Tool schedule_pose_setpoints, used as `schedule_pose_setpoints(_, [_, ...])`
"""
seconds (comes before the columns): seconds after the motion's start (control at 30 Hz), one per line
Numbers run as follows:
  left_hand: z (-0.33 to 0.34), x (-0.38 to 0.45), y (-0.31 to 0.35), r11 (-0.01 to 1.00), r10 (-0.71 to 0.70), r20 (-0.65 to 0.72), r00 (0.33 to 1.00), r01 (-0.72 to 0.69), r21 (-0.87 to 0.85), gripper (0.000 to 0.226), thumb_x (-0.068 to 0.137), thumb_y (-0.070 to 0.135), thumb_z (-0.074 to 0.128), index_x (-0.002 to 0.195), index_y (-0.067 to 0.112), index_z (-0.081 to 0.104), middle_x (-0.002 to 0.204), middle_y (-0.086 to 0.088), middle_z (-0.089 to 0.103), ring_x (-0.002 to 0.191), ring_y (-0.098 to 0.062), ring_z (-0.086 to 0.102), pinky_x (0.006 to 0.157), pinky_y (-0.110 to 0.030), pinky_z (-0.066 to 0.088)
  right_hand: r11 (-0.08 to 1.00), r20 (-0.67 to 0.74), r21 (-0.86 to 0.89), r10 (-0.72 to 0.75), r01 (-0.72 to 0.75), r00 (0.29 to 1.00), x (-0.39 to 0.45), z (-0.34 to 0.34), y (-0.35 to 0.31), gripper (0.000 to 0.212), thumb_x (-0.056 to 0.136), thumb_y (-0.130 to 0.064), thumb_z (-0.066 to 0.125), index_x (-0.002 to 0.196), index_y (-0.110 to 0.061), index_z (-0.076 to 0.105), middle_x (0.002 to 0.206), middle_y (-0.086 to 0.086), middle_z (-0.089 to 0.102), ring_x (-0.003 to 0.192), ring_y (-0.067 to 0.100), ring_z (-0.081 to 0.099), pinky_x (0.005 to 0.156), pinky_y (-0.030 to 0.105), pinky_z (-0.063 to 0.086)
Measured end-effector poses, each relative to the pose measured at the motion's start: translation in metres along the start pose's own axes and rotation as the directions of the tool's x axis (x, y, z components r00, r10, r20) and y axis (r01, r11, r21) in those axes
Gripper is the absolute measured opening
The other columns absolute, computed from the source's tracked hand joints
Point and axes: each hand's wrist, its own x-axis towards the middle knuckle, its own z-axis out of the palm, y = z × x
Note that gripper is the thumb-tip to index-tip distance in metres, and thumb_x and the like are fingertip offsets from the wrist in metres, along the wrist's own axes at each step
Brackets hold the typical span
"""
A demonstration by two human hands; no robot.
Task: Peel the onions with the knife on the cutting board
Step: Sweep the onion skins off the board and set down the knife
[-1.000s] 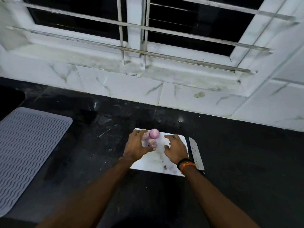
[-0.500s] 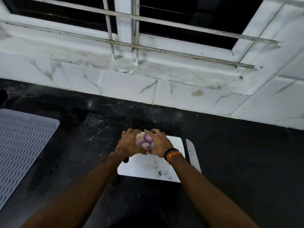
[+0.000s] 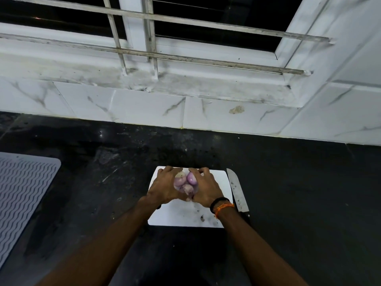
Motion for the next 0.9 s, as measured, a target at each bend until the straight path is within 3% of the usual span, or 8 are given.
schedule_pose_setpoints(0.2, [0.004,-0.014,0.03,0.995,0.076,0.015,0.997,-0.074,-0.064,0.033,0.065,0.048,0.087,0.086,0.04,0.064,0.087,0.019,0.066,0.095,-0.006,0.06,0.091,-0.037,0.046,0.999,-0.023,-0.016,0.047,-0.047,0.999,-0.021,0.002,0.017,0.089,0.067,-0.039,0.083,0.144,-0.029,0.038,0.133,0.005,0.043,0.118,0.025,0.045,0.096,0.038,0.049])
schedule_pose_setpoints(0.33, [0.001,-0.018,0.041,0.991,0.105,0.018,0.994,-0.103,-0.089,0.022,0.074,0.043,0.084,0.088,0.04,0.067,0.088,0.019,0.067,0.094,-0.003,0.062,0.098,-0.034,0.045,0.999,-0.069,0.019,0.047,-0.046,0.996,-0.029,0.005,0.019,0.083,0.065,-0.046,0.079,0.138,-0.034,0.041,0.129,0.003,0.044,0.114,0.022,0.047,0.091,0.037,0.052])
schedule_pose_setpoints(0.4, [0.001,-0.02,0.04,0.989,0.118,-0.031,0.992,-0.121,-0.086,0.03,0.069,0.03,0.091,0.087,0.035,0.068,0.091,0.02,0.063,0.092,0.001,0.054,0.093,-0.018,0.035,0.998,-0.096,0.052,0.052,-0.047,0.994,-0.033,0.004,0.018,0.08,0.069,-0.042,0.081,0.139,-0.03,0.043,0.13,0.004,0.041,0.113,0.022,0.047,0.091,0.036,0.052])
schedule_pose_setpoints(0.53, [0.0,-0.024,0.034,0.992,0.042,-0.029,0.999,-0.045,-0.115,0.051,0.063,0.027,0.095,0.103,0.009,0.071,0.104,0.001,0.069,0.092,-0.005,0.056,0.088,-0.027,0.045,0.993,-0.098,0.1,0.071,-0.061,0.993,-0.039,0.005,0.015,0.079,0.072,-0.037,0.083,0.14,-0.028,0.044,0.133,0.005,0.037,0.113,0.024,0.051,0.092,0.036,0.054])
schedule_pose_setpoints(0.63, [0.003,-0.02,0.031,0.989,-0.004,0.006,1.0,0.005,-0.149,0.046,0.066,0.017,0.093,0.102,-0.001,0.071,0.102,-0.007,0.07,0.086,0.004,0.059,0.072,0.0,0.038,0.989,-0.035,0.1,0.115,-0.111,0.993,-0.04,0.002,0.014,0.091,0.073,-0.031,0.084,0.149,-0.028,0.035,0.141,0.007,0.034,0.124,0.028,0.047,0.099,0.038,0.05])
schedule_pose_setpoints(0.73, [0.0,-0.025,0.035,0.991,-0.028,0.026,0.999,0.031,-0.129,0.065,0.068,0.028,0.092,0.12,0.0,0.064,0.119,-0.009,0.065,0.101,-0.009,0.051,0.076,0.004,0.035,0.97,-0.036,0.164,0.185,-0.177,0.982,-0.046,-0.001,0.015,0.095,0.077,-0.024,0.081,0.156,-0.028,0.026,0.149,0.007,0.03,0.134,0.027,0.039,0.107,0.041,0.043])
schedule_pose_setpoints(0.83, [0.005,-0.022,0.026,0.992,-0.087,-0.015,0.996,0.085,-0.09,0.102,0.046,0.07,0.09,0.132,0.028,0.055,0.136,0.007,0.057,0.124,-0.018,0.051,0.109,-0.034,0.043,0.953,-0.267,0.118,0.301,-0.278,0.916,-0.061,-0.006,0.018,0.068,0.084,-0.019,0.067,0.147,-0.021,0.041,0.143,0.008,0.041,0.128,0.027,0.041,0.108,0.038,0.037])
schedule_pose_setpoints(0.9, [0.009,-0.023,0.017,0.995,-0.083,-0.039,0.996,0.081,-0.055,0.122,0.037,0.074,0.089,0.142,0.03,0.047,0.146,0.007,0.048,0.136,-0.019,0.042,0.116,-0.04,0.032,0.905,-0.392,0.021,0.399,-0.426,0.829,-0.072,-0.007,0.027,0.058,0.082,-0.018,0.064,0.138,-0.021,0.05,0.137,0.006,0.047,0.12,0.027,0.044,0.101,0.038,0.038])
